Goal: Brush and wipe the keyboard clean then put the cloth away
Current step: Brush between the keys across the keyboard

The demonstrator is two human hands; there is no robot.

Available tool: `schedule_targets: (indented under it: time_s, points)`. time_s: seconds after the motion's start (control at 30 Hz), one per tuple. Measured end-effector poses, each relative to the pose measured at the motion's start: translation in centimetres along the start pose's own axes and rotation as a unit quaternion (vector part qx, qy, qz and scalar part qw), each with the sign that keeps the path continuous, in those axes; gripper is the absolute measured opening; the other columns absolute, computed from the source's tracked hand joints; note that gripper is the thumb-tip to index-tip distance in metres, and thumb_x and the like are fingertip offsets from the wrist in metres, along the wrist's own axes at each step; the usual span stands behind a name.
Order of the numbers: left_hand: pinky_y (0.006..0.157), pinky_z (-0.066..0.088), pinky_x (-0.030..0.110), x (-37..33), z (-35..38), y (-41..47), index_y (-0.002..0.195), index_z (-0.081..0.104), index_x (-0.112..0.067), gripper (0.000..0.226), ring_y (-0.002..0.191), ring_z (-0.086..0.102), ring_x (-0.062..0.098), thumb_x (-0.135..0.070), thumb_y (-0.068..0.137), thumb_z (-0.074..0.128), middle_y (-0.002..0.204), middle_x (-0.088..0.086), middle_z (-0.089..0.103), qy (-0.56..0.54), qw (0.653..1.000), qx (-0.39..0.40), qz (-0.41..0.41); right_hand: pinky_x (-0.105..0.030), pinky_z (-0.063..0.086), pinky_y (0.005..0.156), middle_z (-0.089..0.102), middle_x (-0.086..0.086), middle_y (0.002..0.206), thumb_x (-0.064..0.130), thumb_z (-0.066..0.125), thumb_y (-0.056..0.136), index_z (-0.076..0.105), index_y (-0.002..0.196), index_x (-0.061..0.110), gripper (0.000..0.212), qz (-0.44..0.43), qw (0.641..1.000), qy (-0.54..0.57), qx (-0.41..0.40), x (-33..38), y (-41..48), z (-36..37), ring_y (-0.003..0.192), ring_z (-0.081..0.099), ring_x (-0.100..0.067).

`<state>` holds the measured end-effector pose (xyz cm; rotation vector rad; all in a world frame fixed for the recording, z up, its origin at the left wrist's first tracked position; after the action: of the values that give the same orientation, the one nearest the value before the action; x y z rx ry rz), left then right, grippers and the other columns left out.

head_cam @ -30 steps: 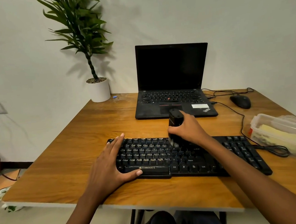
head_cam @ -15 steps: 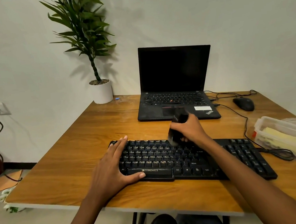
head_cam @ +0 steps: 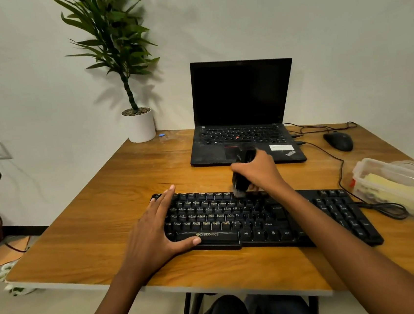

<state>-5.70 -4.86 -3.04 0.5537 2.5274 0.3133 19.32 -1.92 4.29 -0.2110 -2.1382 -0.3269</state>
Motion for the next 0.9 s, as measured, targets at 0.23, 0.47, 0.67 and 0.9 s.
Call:
schedule_targets:
  time_s: [0.23,0.47,0.67,0.9]
  points:
    - [0.103,0.039,0.048,0.0,-0.1,0.0,0.144,-0.002,-0.045,0.117,0.14,0.03,0.024,-0.096,0.048,0.04,0.153,-0.001,0.029,-0.005,1.0,-0.001,0.0,-0.02,0.037,0.033,0.065,-0.01,0.067,0.023,0.065,0.074,0.057,0.078,0.004,0.021,0.06,0.995,-0.059,0.049,-0.7,-0.6,1.4,0.034,0.049,-0.012]
    - [0.103,0.04,0.049,0.2,0.1,0.0,0.144,-0.004,-0.047,0.116,0.141,0.027,0.022,-0.096,0.049,0.04,0.154,-0.004,0.026,-0.001,1.0,-0.001,0.004,-0.029,0.049,0.047,0.063,-0.006,0.074,0.025,0.065,0.072,0.048,0.074,0.016,0.02,0.031,0.999,-0.023,-0.023,-1.4,-1.0,1.7,0.055,0.06,-0.018]
    - [0.106,0.034,0.049,0.0,0.0,0.0,0.142,-0.007,-0.049,0.116,0.144,0.019,0.02,-0.097,0.047,0.038,0.155,-0.004,0.023,0.0,1.0,0.003,-0.003,-0.026,0.047,0.044,0.06,-0.002,0.067,0.023,0.066,0.074,0.056,0.078,0.011,0.016,0.047,0.999,0.003,-0.007,-1.1,0.0,-0.2,0.052,0.056,-0.014]
    - [0.105,0.037,0.05,0.1,-0.1,0.0,0.143,-0.007,-0.049,0.116,0.143,0.02,0.02,-0.099,0.047,0.036,0.156,-0.006,0.02,0.003,1.0,0.001,0.002,-0.025,0.043,0.041,0.065,-0.009,0.071,0.023,0.066,0.073,0.057,0.081,0.005,0.022,0.039,0.999,-0.014,0.008,-1.9,-2.0,0.6,0.046,0.055,-0.017]
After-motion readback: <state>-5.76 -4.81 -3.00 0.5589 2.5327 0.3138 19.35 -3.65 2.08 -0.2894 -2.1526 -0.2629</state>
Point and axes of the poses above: each hand's wrist, its own y-axis towards the middle knuckle, its own z-axis out of the palm, x = y × z, the point moved 3 cm from there along y, towards the middle knuckle
